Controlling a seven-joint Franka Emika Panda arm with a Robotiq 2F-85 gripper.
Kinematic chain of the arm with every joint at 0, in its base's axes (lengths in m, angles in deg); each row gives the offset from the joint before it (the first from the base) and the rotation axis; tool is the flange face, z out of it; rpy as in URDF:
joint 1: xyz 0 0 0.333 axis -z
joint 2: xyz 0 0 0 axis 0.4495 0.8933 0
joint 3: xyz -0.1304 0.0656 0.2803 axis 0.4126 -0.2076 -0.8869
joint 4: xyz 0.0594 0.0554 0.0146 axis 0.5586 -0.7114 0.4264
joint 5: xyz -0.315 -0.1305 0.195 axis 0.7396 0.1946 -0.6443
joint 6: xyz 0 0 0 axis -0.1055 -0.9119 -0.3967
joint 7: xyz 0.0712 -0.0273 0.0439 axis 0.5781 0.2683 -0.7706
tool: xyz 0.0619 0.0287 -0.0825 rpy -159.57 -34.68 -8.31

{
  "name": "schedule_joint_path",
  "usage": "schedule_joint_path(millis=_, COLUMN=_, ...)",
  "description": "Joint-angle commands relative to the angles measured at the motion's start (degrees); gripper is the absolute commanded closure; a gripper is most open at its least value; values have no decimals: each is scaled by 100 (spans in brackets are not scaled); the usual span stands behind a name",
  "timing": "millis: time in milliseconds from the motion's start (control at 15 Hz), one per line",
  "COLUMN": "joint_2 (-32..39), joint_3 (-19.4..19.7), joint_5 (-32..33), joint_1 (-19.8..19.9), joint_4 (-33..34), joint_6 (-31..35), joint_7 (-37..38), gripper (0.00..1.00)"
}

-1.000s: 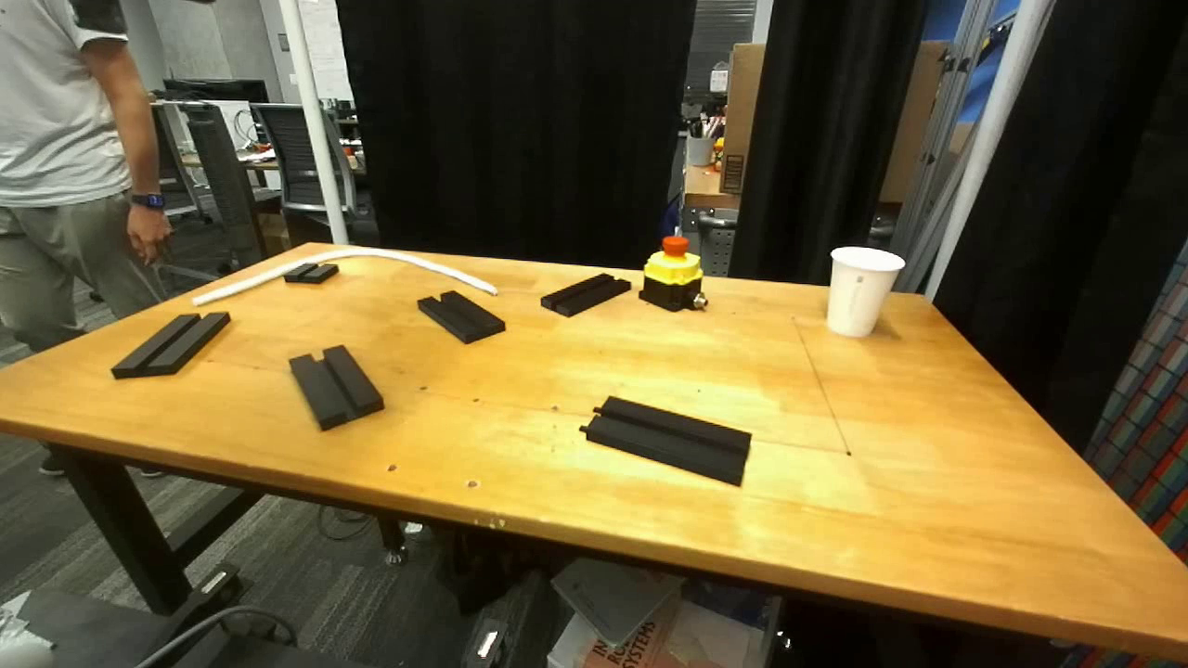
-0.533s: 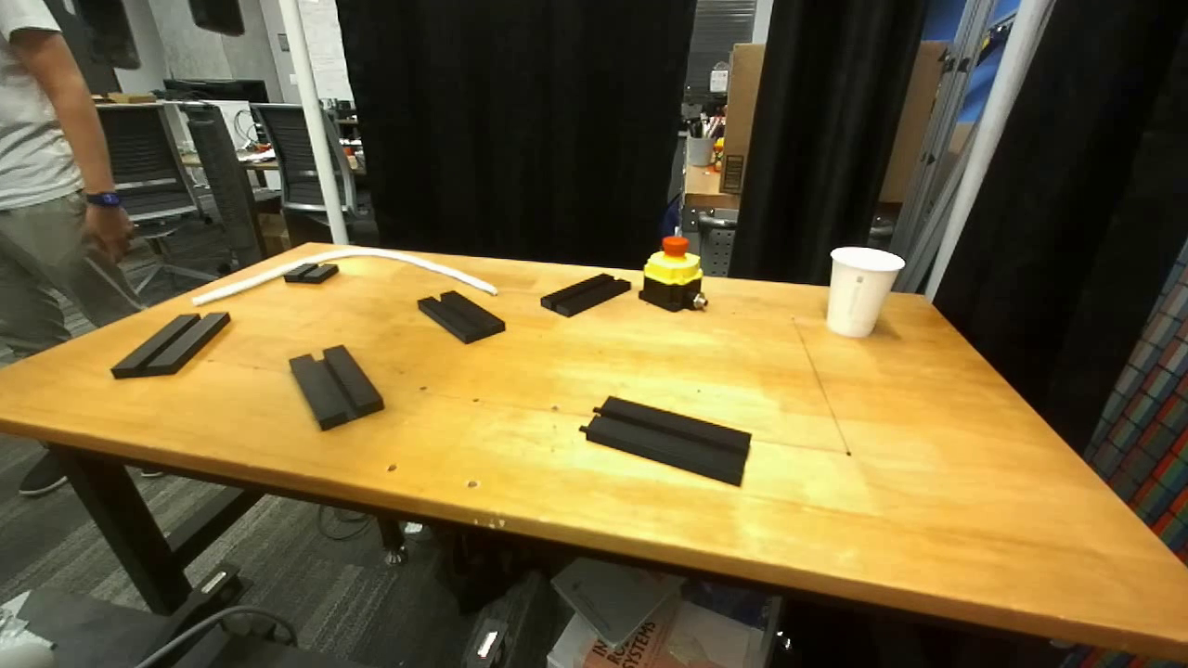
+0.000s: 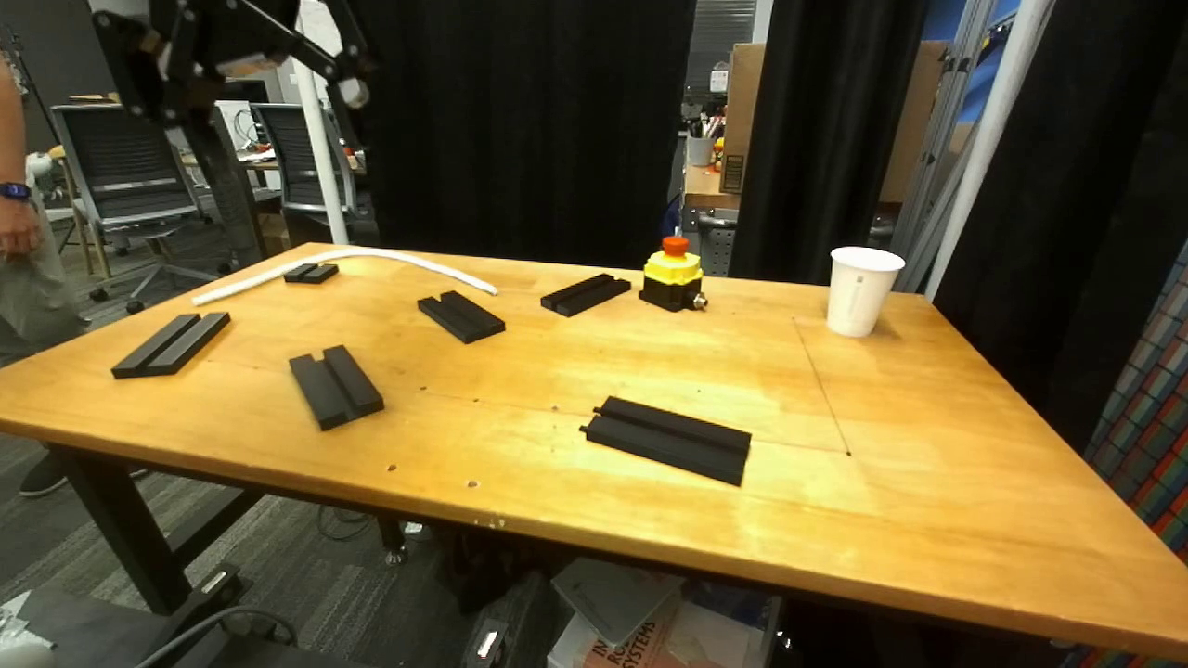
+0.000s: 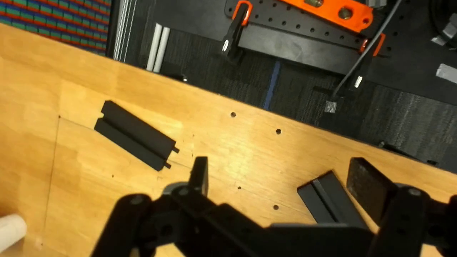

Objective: Pick up the black objects and put them in a straight line.

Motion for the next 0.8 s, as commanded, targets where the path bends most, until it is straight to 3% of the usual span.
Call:
schedule_joint_path(millis=0, joint_2=-83, joint_3=260, joint_5=284, joint_1=-277, joint_4=-602, joint_6=1236, joint_7=-581, gripper=0)
schedule_joint_path(millis=333, joint_2=189, joint_3=793, joint_5=217, joint_1=-421, joint_4=-1291, joint_6=3266, joint_7=-1553, gripper=0)
schedule_joint_path(millis=533, joint_2=822, joint_3=1248, joint_5=37, joint_1=-574, joint_4=-1185, joint_6=4275, joint_7=-2419, gripper=0)
schedule_joint_path(millis=733, joint_2=1435, joint_3=1852, joint_5=-521, joint_1=-988, joint_4=-1190, joint_6=5007, joint_7=-3584, gripper=0)
